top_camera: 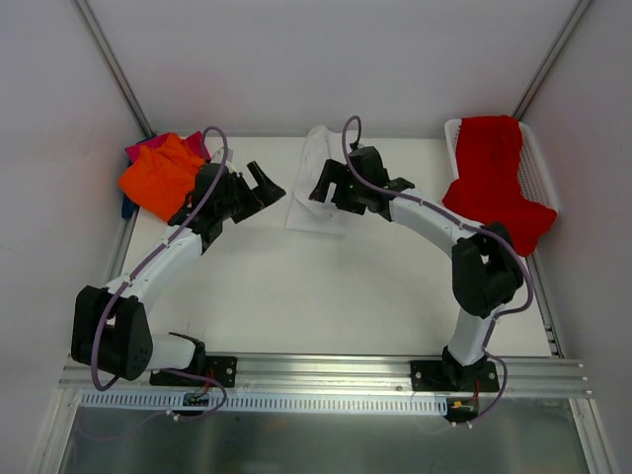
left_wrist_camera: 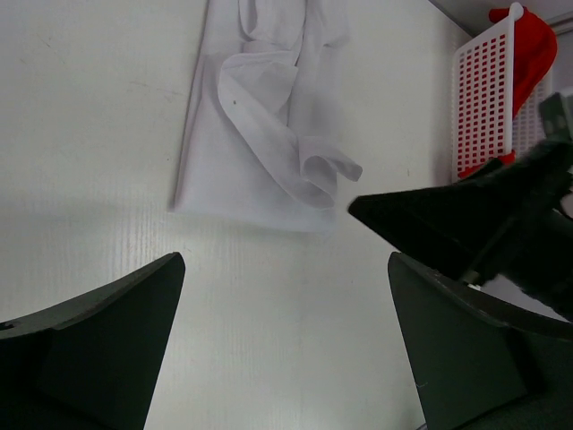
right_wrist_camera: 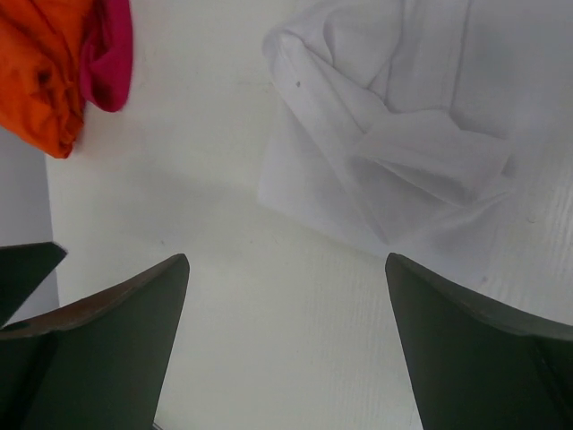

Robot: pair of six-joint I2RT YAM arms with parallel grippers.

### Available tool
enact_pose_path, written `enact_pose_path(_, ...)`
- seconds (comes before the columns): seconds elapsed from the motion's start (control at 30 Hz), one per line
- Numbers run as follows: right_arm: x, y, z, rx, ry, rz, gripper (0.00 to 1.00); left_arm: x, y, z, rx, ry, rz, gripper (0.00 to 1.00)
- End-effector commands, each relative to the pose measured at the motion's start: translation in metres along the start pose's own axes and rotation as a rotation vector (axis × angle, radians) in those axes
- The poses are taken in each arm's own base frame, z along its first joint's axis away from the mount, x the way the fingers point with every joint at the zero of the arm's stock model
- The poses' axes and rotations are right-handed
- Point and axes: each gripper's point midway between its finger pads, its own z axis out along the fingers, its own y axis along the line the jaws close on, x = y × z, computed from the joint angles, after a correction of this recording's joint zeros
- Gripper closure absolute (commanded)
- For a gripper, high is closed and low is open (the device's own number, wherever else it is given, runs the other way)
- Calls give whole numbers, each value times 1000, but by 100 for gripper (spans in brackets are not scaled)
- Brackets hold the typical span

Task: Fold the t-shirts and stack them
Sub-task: Fold the folded rectangular tshirt in 1/3 of the way

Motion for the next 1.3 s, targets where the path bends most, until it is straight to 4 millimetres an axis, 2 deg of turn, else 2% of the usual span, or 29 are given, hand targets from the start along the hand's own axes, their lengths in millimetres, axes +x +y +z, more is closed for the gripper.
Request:
enact_pose_path(0.0,12,-5,32,12,52,48,4,-14,-4,-12,20,-64,14,1)
enact_pose_path(0.17,18,-9,53,21,82,61,5,-14,-2,-12,13,-70,17,1)
enact_pose_path(0.37,17,-12,58,38,81,54,5,-12,-1,-9,12,-62,18,1)
enact_pose_path(0.43,17,-12,59,38,81,49,8,-12,0,-8,10,-60,17,1)
enact_pose_path(0.5,18,-13,60,39,84,48,19,-11,1,-6,9,-55,18,1)
enact_pose_path(0.53,18,-12,60,36,85,46,28,-10,1,-6,8,-54,18,1)
enact_pose_path(0.57,18,-13,61,35,87,45,44,-9,2,-6,8,-51,17,1)
enact_pose_path(0.63,18,-12,62,32,88,42,60,-8,3,-4,4,-47,18,1)
enact_pose_path(0.67,19,-13,63,34,90,42,72,-8,4,-4,4,-45,18,1)
enact_pose_path(0.7,19,-12,62,33,91,41,77,-8,4,-3,3,-45,17,1)
enact_pose_path(0.73,19,-13,63,35,92,38,86,-8,5,-3,2,-45,17,1)
enact_pose_path(0.83,19,-15,63,41,93,32,97,-7,5,-3,1,-46,20,1)
enact_pose_path(0.9,18,-17,63,47,94,31,99,-8,6,-3,-1,-46,20,1)
enact_pose_path(0.97,19,-18,61,51,99,30,95,-8,7,-3,0,-46,18,1)
enact_pose_path(1.0,19,-20,61,56,98,30,90,-8,7,-3,0,-46,18,1)
enact_pose_path(1.03,19,-19,59,57,99,30,66,-8,6,-3,1,-47,18,1)
enact_pose_path(1.13,14,-16,48,55,87,19,20,-6,8,-1,-1,-42,16,1)
enact_pose_path(1.2,13,-15,42,56,80,8,10,-6,8,0,1,-40,13,1)
enact_pose_path(1.27,10,-15,31,79,71,-5,8,-5,8,1,1,-38,11,1)
